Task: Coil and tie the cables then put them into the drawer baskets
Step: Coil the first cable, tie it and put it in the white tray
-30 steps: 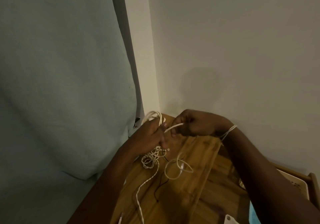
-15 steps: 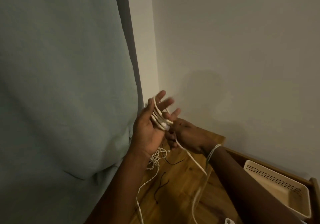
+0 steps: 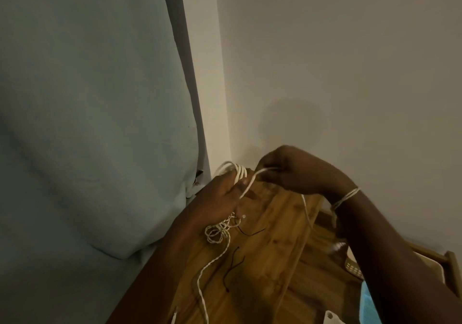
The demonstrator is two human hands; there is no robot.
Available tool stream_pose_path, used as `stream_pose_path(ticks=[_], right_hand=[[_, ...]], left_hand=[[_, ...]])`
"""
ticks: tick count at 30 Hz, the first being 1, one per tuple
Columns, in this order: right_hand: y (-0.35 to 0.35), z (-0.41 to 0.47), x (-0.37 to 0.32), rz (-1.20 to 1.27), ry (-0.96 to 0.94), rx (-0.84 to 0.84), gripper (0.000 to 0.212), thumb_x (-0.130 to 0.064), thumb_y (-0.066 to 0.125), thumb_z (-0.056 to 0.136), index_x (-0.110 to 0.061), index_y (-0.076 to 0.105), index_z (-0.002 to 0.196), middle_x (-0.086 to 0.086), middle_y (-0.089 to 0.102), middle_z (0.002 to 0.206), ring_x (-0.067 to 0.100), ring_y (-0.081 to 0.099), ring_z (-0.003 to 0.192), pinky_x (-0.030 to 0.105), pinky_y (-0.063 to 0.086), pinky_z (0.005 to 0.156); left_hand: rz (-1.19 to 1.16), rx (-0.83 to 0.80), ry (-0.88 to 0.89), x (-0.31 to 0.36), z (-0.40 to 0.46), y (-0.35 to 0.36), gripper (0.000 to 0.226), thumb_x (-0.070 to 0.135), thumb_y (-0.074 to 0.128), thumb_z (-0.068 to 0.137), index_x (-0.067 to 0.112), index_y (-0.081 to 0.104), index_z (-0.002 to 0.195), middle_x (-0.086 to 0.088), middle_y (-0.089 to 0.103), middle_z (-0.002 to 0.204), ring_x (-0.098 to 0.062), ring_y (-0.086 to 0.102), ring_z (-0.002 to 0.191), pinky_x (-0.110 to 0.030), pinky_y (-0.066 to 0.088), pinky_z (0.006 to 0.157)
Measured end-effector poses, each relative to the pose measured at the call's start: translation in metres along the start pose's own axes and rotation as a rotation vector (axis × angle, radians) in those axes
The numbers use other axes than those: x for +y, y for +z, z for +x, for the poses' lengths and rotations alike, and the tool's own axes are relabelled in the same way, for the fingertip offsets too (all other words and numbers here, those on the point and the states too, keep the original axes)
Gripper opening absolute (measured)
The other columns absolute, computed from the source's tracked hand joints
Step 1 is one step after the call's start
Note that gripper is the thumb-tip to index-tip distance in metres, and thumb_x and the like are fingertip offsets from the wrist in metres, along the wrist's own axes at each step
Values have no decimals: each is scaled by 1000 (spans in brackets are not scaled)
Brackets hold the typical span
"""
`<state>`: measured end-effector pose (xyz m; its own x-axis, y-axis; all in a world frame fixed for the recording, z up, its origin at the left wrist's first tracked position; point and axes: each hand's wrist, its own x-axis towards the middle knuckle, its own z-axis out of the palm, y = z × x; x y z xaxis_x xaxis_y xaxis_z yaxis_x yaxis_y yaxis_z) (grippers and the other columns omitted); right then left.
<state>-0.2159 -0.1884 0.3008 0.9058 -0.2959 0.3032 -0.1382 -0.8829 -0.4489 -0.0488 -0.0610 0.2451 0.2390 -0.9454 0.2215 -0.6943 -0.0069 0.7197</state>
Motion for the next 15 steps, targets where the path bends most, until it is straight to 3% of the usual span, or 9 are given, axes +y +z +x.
stream_pose_path(ticks=[3,5,6,7,8,10,11,13,15], right_hand=[[-11,5,7,155,-37,143,10,-16,68,92,-13,77,96,-3,75,88,4,66,65,16,51,58],[-11,11,15,285,-36,190,11,-10,67,92,-15,77,95,-1,76,89,13,70,73,25,58,64],[-6,14,17,334,-49,177,13,-8,66,93,-15,76,94,1,76,89,19,72,77,30,60,70],[3,17,19,375,-65,157,13,-8,65,93,-14,76,93,4,76,87,21,72,79,31,59,73],[13,17,20,419,-71,141,13,-9,64,92,-15,75,89,5,75,84,21,72,77,29,58,74],[38,16,21,495,-11,98,9,-18,65,88,-17,74,88,9,74,83,24,72,79,33,59,75],[50,14,20,506,44,50,11,-23,65,90,-15,73,91,12,74,85,30,72,80,41,61,78],[65,11,16,430,120,-60,24,-34,59,98,-16,71,87,8,75,80,28,72,73,43,61,77],[68,9,6,301,113,-141,28,-33,57,100,-19,67,78,2,72,70,15,68,61,30,58,66]], left_hand=[[-343,-169,8,10,1,0,55,56,28,97,22,53,131,-6,76,90,-16,55,48,-39,59,66],[-689,-324,48,15,-2,-2,60,56,31,97,16,53,137,-19,73,84,-10,48,39,-27,53,57],[-856,-397,100,19,-5,-1,61,53,37,98,10,51,138,-19,71,78,-7,47,37,-27,54,68],[-986,-441,161,23,-6,1,60,47,43,98,4,48,139,-17,71,74,-5,47,36,-31,53,88],[-1092,-448,219,26,-6,4,59,41,47,98,-1,45,140,-15,72,75,-3,47,36,-37,41,107],[-1265,-361,288,31,-1,4,59,34,50,98,-4,41,141,-14,74,91,0,48,38,-46,17,117],[-1332,-304,300,33,2,1,59,34,53,96,-3,41,141,-14,73,104,0,47,39,-47,15,116],[-1349,-181,301,34,5,-5,61,32,61,92,0,43,140,-16,63,128,0,50,49,-46,26,116],[-1176,-23,271,33,7,-10,57,24,57,94,6,36,145,-12,56,139,-11,65,79,-40,39,109]])
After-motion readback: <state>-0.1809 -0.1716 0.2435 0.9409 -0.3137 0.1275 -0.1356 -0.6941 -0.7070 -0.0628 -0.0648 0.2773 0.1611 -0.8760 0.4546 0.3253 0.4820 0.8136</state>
